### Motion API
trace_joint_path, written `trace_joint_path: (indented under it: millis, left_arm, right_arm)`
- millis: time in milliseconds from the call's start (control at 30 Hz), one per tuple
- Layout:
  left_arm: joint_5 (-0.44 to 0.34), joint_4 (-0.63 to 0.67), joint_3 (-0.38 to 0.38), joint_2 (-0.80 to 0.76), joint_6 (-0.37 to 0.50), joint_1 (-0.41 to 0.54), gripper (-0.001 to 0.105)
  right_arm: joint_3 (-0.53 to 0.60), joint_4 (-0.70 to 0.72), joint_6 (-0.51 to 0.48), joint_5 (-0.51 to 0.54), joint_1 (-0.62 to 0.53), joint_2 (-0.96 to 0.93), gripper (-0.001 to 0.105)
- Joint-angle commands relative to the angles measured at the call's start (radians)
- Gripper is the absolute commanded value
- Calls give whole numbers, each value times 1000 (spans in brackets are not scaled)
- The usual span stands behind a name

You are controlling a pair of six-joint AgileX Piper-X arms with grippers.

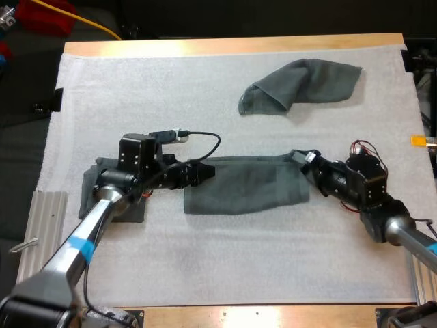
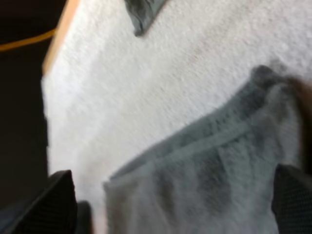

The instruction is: Pick towel from pile, fold and stack

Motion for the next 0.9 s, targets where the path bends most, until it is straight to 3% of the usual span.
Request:
trace_joint_path:
  millis: [0,200,867]
  left_arm:
    - [13,23,-6,-29,26,2,69]
    - [5,124,-6,-126,82,2,69]
    - [5,440,-6,-425,142,2,69]
  right_arm:
    - [-5,48,-47,-3,-3,-29,79]
    - [-5,186,-91,1,-3,-121,79]
    - [-5,550,-281,-16,-3,-376,79]
